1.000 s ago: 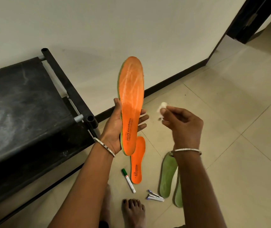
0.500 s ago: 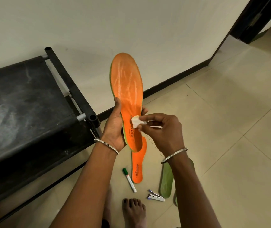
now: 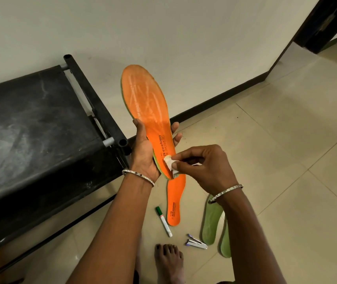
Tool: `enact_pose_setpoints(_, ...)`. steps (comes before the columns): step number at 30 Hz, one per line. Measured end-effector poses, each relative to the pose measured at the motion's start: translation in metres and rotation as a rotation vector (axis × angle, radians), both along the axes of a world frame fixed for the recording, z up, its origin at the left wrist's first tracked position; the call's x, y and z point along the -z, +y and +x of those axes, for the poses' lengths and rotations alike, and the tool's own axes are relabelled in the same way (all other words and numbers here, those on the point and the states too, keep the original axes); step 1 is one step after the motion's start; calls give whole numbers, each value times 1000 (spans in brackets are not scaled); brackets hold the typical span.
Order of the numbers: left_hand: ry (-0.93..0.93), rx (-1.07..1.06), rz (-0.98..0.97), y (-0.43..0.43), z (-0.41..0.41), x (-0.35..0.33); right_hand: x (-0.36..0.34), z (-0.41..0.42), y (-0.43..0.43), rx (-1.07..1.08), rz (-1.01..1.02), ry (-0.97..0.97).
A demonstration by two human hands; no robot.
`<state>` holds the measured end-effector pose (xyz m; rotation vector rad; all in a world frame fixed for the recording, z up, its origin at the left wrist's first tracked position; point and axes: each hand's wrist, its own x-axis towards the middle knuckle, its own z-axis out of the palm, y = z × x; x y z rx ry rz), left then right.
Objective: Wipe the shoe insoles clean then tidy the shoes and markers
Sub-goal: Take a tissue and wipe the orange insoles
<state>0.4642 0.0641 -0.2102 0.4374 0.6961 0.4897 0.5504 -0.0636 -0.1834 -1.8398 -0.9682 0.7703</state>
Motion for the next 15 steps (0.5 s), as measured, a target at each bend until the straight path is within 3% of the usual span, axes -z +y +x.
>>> enact_pose_setpoints(4, 15, -83, 26, 0, 3, 4, -5, 0, -5, -191, -9, 146)
enact_pose_setpoints(7, 11, -90, 3, -1, 6, 6, -8, -2, -3, -161, 80, 222)
enact_pose_setpoints(12, 10, 11, -69, -13, 9, 6, 1, -3, 4, 134, 87, -57)
enact_pose_setpoints(15, -4, 32, -67, -12, 10, 8, -2, 0, 2, 59, 33, -94)
